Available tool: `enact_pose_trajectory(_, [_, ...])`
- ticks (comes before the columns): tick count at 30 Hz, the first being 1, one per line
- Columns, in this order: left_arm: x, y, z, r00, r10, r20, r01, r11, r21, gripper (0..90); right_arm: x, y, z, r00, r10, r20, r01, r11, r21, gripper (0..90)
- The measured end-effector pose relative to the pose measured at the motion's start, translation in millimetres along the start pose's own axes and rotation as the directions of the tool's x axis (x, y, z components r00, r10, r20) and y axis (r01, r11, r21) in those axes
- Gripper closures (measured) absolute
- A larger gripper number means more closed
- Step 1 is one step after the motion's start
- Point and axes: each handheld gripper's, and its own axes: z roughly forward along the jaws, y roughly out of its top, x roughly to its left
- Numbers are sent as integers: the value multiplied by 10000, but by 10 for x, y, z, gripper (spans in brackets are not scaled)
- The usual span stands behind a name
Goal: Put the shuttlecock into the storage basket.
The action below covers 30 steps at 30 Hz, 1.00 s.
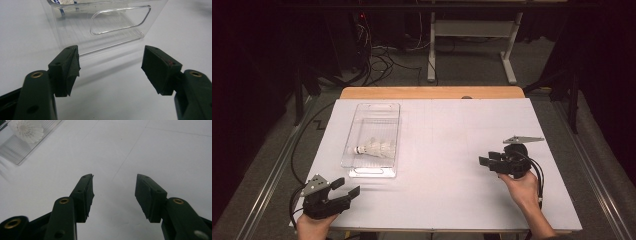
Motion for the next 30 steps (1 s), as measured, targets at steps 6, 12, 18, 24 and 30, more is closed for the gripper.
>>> enact_pose_trajectory(6, [0, 0, -3, 10000, 1, -2, -1, 10000, -6, 313, -8, -49, -26, 9998, -68, 163, 69, 10000, -67, 460])
enact_pose_trajectory(12, [1, 0, -3, 10000, -4, 9, 4, 10000, -11, 313, -20, -108, -67, 9996, -12, 280, 19, 9996, -269, 424])
enact_pose_trajectory(18, [6, -1, -5, 10000, -36, 36, 37, 10000, -26, 312, -24, -186, -82, 9988, 82, 482, -72, 9997, -221, 392])
enact_pose_trajectory(24, [5, -1, -6, 10000, -43, 58, 43, 10000, -34, 312, -17, -240, -116, 9981, 35, 617, -6, 9989, -466, 403])
enact_pose_trajectory(30, [5, -2, -7, 10000, -59, 59, 59, 10000, -47, 312, -37, -299, -145, 9979, 44, 643, 0, 9977, -679, 398])
